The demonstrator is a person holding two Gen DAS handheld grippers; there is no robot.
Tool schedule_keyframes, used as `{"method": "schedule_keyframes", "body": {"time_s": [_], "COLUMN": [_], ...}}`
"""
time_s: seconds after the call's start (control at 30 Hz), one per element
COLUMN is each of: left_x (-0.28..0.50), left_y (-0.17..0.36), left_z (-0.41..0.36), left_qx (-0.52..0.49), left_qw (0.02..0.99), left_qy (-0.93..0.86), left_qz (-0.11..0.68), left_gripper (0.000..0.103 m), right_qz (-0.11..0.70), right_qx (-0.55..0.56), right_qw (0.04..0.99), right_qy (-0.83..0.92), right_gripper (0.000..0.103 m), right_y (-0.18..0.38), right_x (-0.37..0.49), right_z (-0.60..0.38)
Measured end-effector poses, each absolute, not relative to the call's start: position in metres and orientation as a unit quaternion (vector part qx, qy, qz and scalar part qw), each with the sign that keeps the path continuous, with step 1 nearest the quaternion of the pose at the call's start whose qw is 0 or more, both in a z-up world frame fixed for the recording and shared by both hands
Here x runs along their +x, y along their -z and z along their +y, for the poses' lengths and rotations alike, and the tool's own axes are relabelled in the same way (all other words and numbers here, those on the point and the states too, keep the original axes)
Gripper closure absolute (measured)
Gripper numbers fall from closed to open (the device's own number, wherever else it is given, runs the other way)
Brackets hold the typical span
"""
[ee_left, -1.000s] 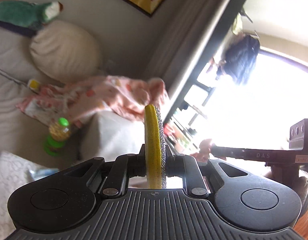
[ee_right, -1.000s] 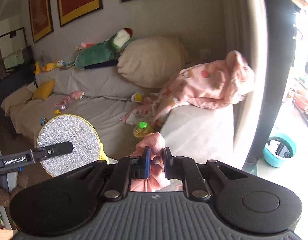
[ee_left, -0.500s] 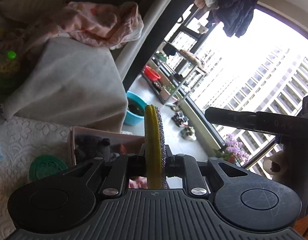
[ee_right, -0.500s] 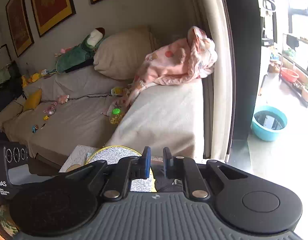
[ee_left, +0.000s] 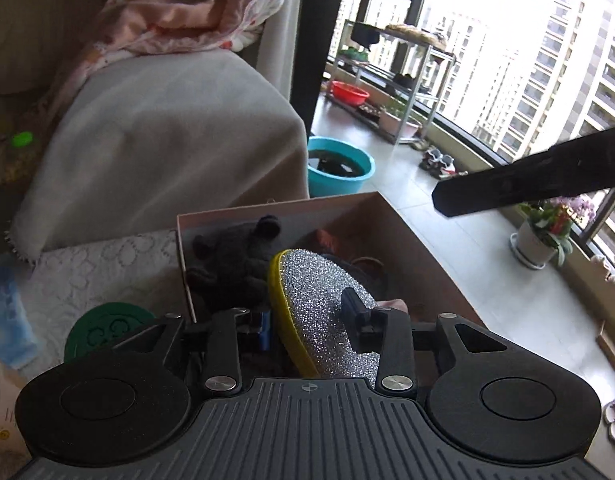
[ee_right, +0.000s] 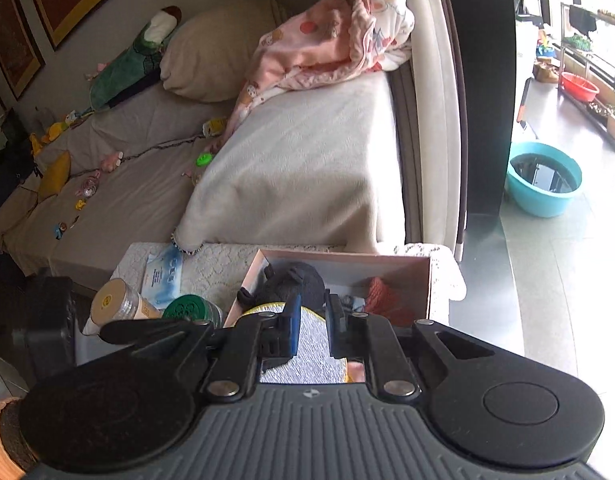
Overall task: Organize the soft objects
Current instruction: 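Carry the sponge in the left tool while the right tool carries the hair ties over the pink box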
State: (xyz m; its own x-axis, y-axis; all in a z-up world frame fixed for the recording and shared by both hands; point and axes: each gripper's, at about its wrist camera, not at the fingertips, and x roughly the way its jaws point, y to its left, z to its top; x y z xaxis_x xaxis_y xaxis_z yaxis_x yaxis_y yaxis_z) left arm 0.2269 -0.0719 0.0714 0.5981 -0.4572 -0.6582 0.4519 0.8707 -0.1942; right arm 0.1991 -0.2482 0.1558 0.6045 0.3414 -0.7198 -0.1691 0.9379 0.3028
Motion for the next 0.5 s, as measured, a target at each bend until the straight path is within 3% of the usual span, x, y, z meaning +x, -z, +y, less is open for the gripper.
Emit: {"method": "schedule_keyframes", "body": {"time_s": [0.27, 0.4, 0.5], "left_x": [0.233, 0.232, 0.218], "left_y": [-0.093, -0.092, -0.098], "left_z": [-0.033, -0.026, -0.036], "left_qx": [-0.061, -0.072, -0.016], "left_qw": [0.901, 0.894, 0.911], "left_qy": [0.243, 0.255, 0.232], "left_qz": [0.353, 0.361, 0.341], "left_gripper": [0.067, 0.067, 0.067], "right_qz": [0.488, 0.474, 0.453], "right_qx": [0.103, 0.089, 0.091], "right_qw": [0.855, 0.866, 0.877], "right_qy": [-0.139, -0.129, -0.13], "right_gripper": [0.089, 0.089, 0.082], "right_y": [-0.098, -0.109, -0.122], "right_x": [0.222, 0.224, 0.221], "right_z": [-0.215, -0.208, -0.212]}}
